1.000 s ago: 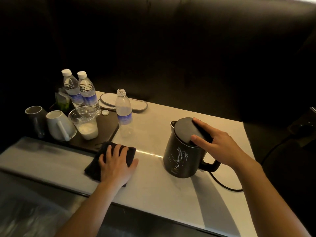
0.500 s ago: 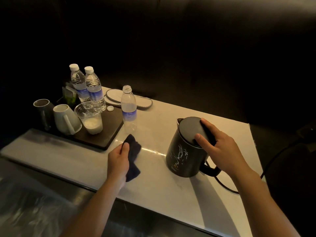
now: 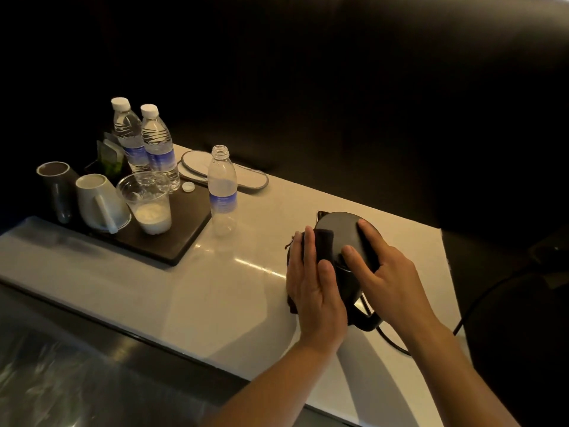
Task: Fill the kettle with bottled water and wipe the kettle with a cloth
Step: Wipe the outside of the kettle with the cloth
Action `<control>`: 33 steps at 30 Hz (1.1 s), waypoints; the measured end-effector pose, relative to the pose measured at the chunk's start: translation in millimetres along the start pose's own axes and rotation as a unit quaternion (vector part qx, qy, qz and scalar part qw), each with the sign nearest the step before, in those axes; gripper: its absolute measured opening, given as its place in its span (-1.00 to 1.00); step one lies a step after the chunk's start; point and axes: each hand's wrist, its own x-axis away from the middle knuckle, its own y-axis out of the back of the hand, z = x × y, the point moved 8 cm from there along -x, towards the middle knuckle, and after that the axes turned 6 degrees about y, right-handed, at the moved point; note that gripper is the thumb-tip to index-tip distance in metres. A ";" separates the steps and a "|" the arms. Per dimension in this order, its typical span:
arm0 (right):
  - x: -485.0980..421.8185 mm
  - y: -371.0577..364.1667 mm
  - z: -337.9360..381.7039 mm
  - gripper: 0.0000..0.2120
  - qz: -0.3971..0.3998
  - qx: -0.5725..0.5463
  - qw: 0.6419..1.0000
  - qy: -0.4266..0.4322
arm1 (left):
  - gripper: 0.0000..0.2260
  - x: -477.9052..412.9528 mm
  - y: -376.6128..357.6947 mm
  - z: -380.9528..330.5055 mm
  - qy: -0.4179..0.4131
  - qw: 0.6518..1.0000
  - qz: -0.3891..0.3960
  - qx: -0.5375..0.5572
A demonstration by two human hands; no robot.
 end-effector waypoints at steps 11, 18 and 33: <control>1.5 1.3 1.9 -0.35 -0.006 -0.005 1.000 -0.005 | -0.61 -27.2 0.7 60.7 0.039 0.991 -0.046 0.120; 3.1 -0.1 1.7 -0.37 -0.010 -0.016 1.000 -0.010 | -0.59 -32.0 -5.6 84.1 0.261 0.948 0.000 0.180; 0.6 2.4 -3.3 -0.28 -0.014 -0.012 1.000 -0.012 | -0.61 -32.5 -3.6 55.1 0.029 0.989 0.004 0.145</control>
